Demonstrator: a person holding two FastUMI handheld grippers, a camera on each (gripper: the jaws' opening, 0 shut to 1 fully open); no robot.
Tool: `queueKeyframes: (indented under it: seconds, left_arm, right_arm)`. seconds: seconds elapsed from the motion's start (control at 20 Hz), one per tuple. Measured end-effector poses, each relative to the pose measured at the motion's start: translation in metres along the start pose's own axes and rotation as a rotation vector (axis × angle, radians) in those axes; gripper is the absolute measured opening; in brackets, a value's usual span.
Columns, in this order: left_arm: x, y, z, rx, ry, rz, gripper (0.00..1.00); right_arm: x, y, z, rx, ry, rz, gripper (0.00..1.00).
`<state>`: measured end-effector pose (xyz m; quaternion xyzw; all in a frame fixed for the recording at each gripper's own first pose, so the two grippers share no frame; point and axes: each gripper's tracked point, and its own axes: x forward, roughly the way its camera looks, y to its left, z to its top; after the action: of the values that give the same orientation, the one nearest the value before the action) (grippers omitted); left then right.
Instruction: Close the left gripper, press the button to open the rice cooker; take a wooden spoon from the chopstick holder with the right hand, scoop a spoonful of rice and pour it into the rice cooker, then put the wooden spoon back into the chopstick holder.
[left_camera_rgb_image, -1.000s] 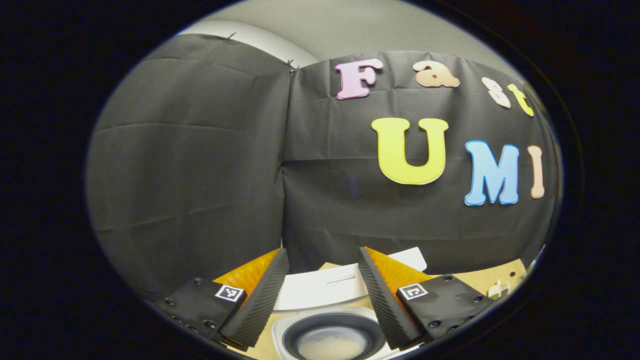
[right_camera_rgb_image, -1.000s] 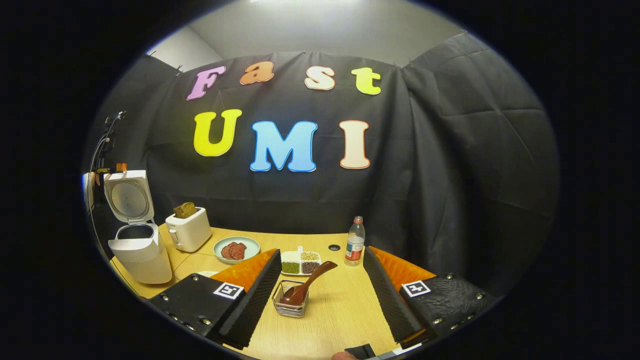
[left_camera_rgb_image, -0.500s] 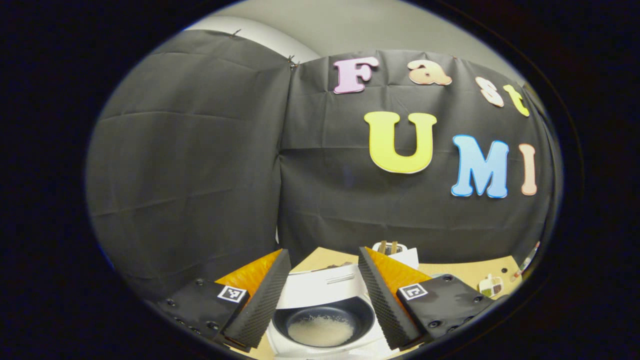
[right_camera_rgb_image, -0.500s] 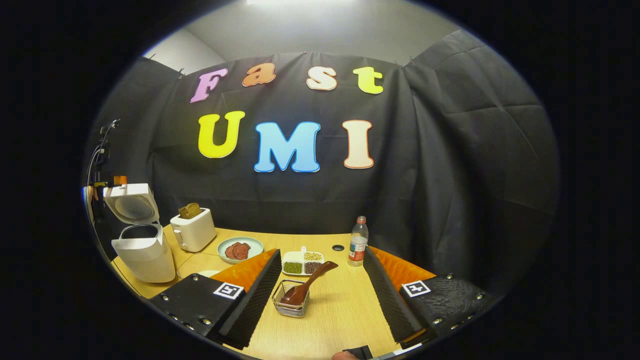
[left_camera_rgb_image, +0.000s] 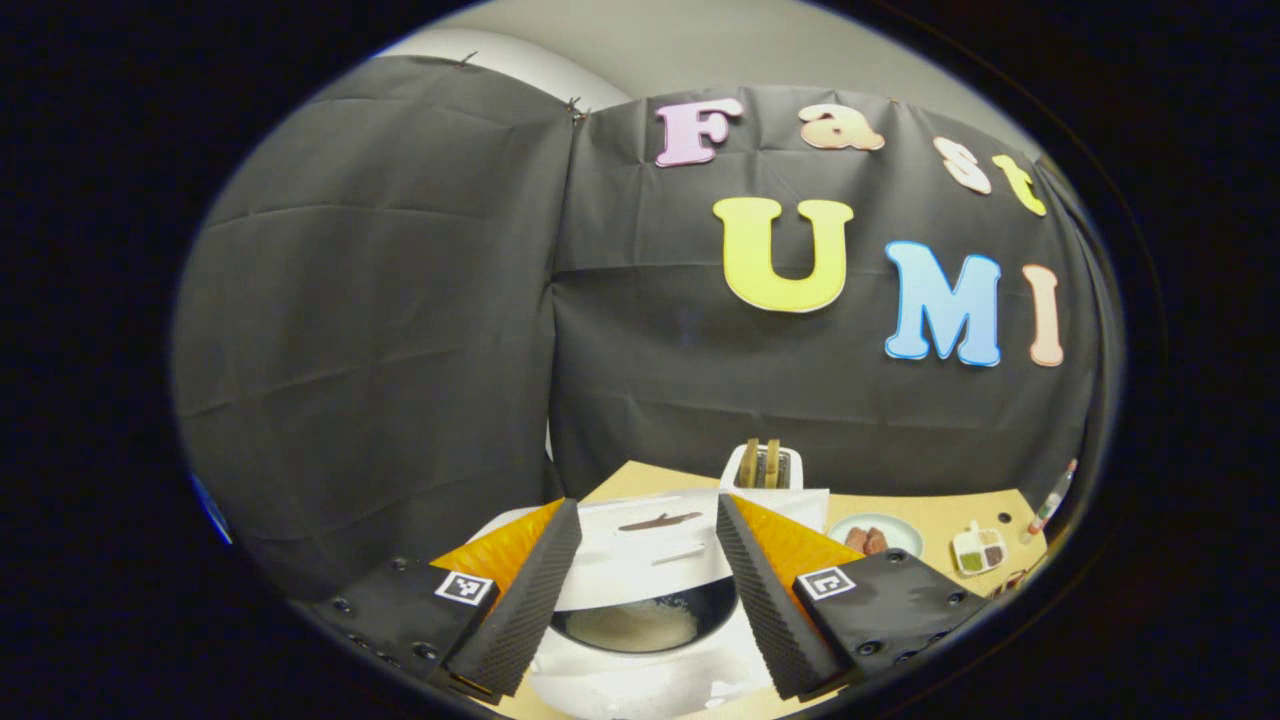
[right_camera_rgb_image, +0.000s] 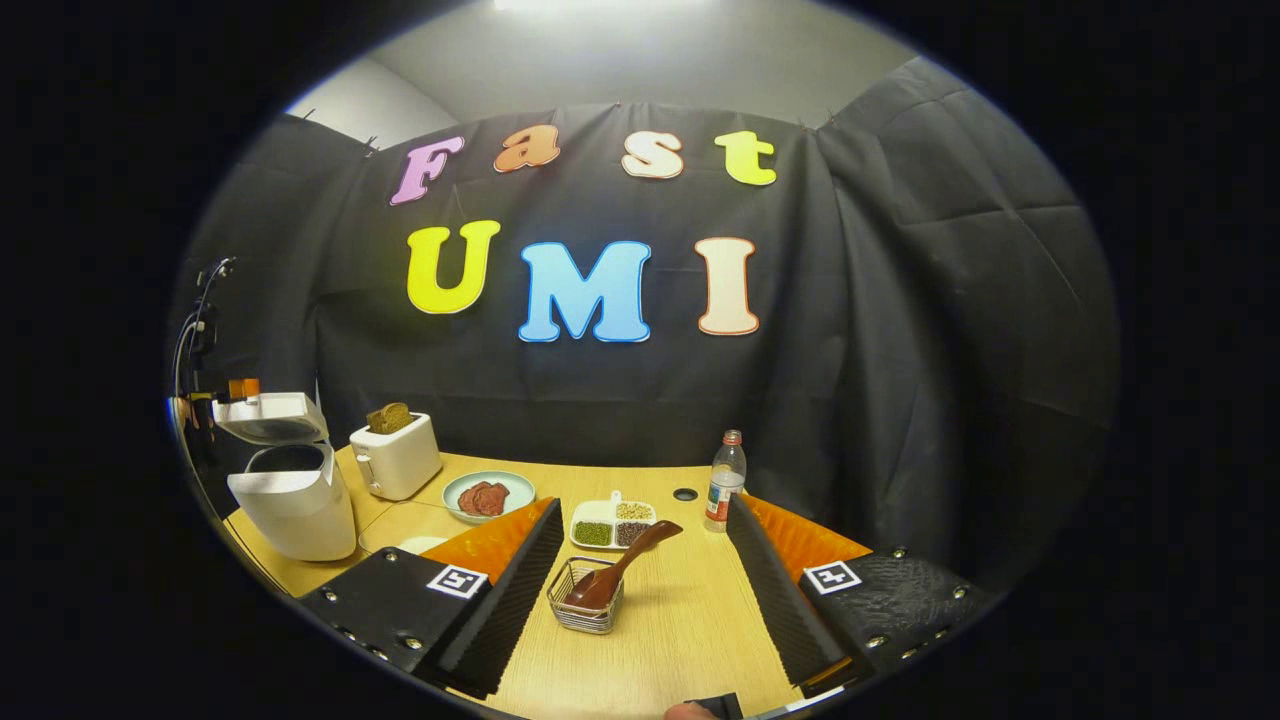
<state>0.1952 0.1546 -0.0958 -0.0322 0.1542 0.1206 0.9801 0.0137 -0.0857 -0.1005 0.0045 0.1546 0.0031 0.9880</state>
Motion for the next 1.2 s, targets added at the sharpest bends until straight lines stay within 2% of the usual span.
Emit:
queueKeyframes:
  seconds: [0.3,0.35,0.5,0.55,0.6,0.7,0.75,0.8,0.85,0.9,1.2]
  left_arm:
    - [-0.006,-0.001,-0.022,-0.013,0.031,0.002,0.92]
    - [-0.008,-0.001,-0.024,-0.004,0.033,0.004,0.95]
    - [-0.008,-0.003,-0.032,0.006,0.041,0.006,0.95]
    - [-0.009,-0.005,-0.036,-0.001,0.048,0.004,0.92]
    - [-0.011,-0.005,-0.042,-0.015,0.06,-0.002,0.95]
    - [-0.011,-0.005,-0.061,-0.054,0.097,-0.014,0.95]
    - [-0.011,-0.005,-0.07,-0.066,0.114,-0.018,0.92]
    - [-0.011,-0.006,-0.077,-0.069,0.127,-0.021,0.95]
    - [-0.011,-0.007,-0.083,-0.061,0.137,-0.021,0.99]
    - [-0.009,-0.007,-0.087,-0.051,0.142,-0.02,0.95]
    - [0.004,-0.005,-0.112,-0.025,0.199,-0.023,0.99]
  right_arm:
    - [0.003,0.002,0.0,0.013,-0.002,0.013,0.99]
    - [0.004,0.002,0.0,0.009,-0.001,0.015,0.99]
    - [0.007,0.005,-0.001,0.009,0.0,0.021,0.99]
    - [0.008,0.007,-0.002,0.01,0.002,0.022,0.99]
    - [0.008,0.007,-0.002,0.011,0.003,0.022,0.99]
    - [0.01,0.009,-0.002,0.011,0.003,0.022,0.99]
    - [0.01,0.008,-0.002,0.01,0.003,0.02,0.99]
    - [0.011,0.008,-0.002,0.007,0.004,0.019,0.99]
    - [0.011,0.009,-0.002,0.005,0.005,0.018,0.99]
    - [0.012,0.01,-0.002,0.004,0.006,0.017,0.99]
    - [0.015,0.017,-0.003,-0.008,0.013,0.019,0.99]
